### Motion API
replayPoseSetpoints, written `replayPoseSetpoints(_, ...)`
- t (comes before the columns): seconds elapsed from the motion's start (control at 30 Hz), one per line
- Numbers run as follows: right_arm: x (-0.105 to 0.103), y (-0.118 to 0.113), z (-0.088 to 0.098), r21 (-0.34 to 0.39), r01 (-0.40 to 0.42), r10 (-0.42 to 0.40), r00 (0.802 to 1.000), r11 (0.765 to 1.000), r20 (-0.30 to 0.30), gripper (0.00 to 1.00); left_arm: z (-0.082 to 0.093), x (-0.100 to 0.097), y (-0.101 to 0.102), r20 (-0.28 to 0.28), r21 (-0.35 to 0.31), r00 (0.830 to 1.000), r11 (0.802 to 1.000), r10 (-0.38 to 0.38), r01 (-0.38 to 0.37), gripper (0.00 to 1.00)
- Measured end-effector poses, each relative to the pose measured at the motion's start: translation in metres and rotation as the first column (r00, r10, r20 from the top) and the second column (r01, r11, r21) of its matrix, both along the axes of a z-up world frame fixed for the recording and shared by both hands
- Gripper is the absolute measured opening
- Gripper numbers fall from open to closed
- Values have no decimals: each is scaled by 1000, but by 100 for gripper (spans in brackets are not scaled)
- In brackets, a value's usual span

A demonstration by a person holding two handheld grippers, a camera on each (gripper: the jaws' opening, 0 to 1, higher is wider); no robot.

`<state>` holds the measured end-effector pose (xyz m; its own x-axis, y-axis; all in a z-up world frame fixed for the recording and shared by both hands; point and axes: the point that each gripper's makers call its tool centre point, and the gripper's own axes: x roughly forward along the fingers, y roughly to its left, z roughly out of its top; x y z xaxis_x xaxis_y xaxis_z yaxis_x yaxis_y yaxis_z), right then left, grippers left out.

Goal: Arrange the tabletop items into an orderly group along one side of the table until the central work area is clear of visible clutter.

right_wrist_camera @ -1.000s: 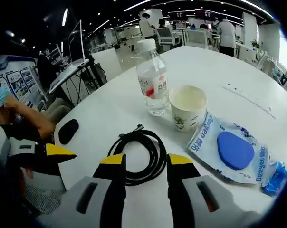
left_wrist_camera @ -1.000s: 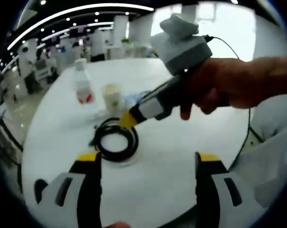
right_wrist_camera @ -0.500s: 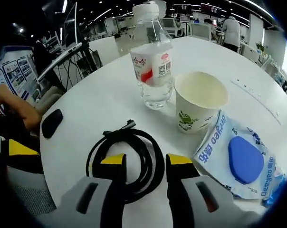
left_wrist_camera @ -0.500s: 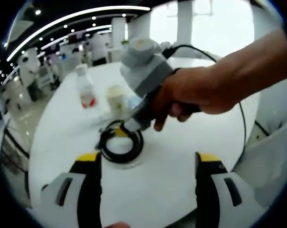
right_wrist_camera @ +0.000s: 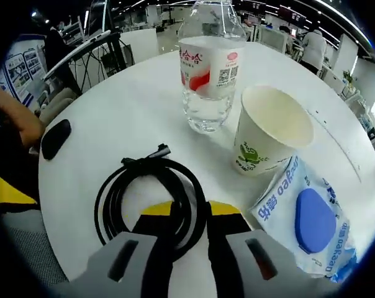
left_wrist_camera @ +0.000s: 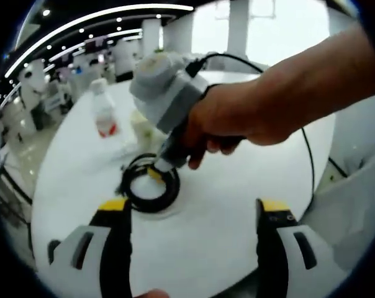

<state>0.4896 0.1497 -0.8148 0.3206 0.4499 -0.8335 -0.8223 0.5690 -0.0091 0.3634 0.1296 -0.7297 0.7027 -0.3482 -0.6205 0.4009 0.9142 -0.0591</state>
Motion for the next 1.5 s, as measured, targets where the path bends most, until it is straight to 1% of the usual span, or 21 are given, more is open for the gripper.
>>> replayPoseSetpoints(0.07,-2,-3,0,-4,5,-5,1000,1000,-1,9,0,1,0,2,6,1000,1000,2,-2,79)
replayPoseSetpoints(0.17,-4,-4,-2,9,-9,9,1000,1000,-4,7,1,1,1,8,4,1000,1000,7,-7,79)
replayPoseSetpoints(0.23,-9,-6,-1,21,-14,14,1000,1000,-6,7,1,1,3,-2,-19,1000,1000,20,-20,78)
replayPoseSetpoints(0.33,-15,-10,5,25,-18,18,1000,1000,11,7,0,2,7,-6,-19,999,999,39,-39,78)
replayPoseSetpoints(0.4,-14,-12,12,47,18,-19,1000,999,17,6,0,3,8,-4,-25,999,999,48,-48,78)
replayPoseSetpoints(0.43,-12,-13,18,81,72,-74,997,994,24,5,0,3,8,-4,-26,999,998,50,-50,78)
replayPoseSetpoints(0.47,-11,-13,21,90,79,-82,996,993,30,5,1,3,8,-4,-28,999,998,51,-51,78)
replayPoseSetpoints(0.53,-6,-20,27,72,64,-69,995,995,73,5,0,3,7,-6,-31,999,998,51,-51,78)
replayPoseSetpoints(0.57,-5,-22,29,79,66,-72,994,995,76,5,0,4,6,-6,-33,999,998,51,-51,78)
replayPoseSetpoints(0.6,-10,-24,35,88,69,-76,994,994,79,5,1,4,6,-5,-34,999,998,51,-51,78)
replayPoseSetpoints(0.7,-9,-30,40,93,73,-81,993,993,88,4,2,5,6,-2,-44,999,998,54,-54,78)
replayPoseSetpoints(0.77,-15,-34,47,101,68,-77,993,993,94,4,3,5,6,-2,-52,998,997,58,-58,77)
replayPoseSetpoints(0.8,-17,-38,51,106,76,-87,990,991,109,4,3,5,6,-7,-64,998,996,59,-60,77)
replayPoseSetpoints(0.97,-21,-58,59,133,132,-149,981,982,123,4,5,5,5,-4,-74,998,995,61,-61,77)
replayPoseSetpoints(1.03,-25,-68,65,141,168,-187,974,976,132,4,6,5,5,-1,-75,998,995,59,-59,77)
replayPoseSetpoints(1.07,-26,-74,67,150,200,-219,968,968,122,4,6,5,4,0,-77,998,995,58,-58,77)
replayPoseSetpoints(1.13,-27,-85,71,161,229,-249,961,960,119,4,7,5,4,0,-84,998,995,59,-59,77)
replayPoseSetpoints(1.3,-24,-126,90,173,301,-328,931,938,162,4,5,3,7,-16,-99,998,993,66,-67,77)
replayPoseSetpoints(1.37,-24,-139,96,173,316,-345,922,933,175,4,5,3,9,-24,-118,997,990,78,-80,77)
replayPoseSetpoints(1.4,-24,-150,100,175,337,-367,912,925,184,4,6,4,10,-24,-121,996,989,84,-87,77)
replayPoseSetpoints(1.5,-23,-174,109,186,381,-414,890,906,192,4,6,5,9,-21,-125,996,988,86,-88,77)
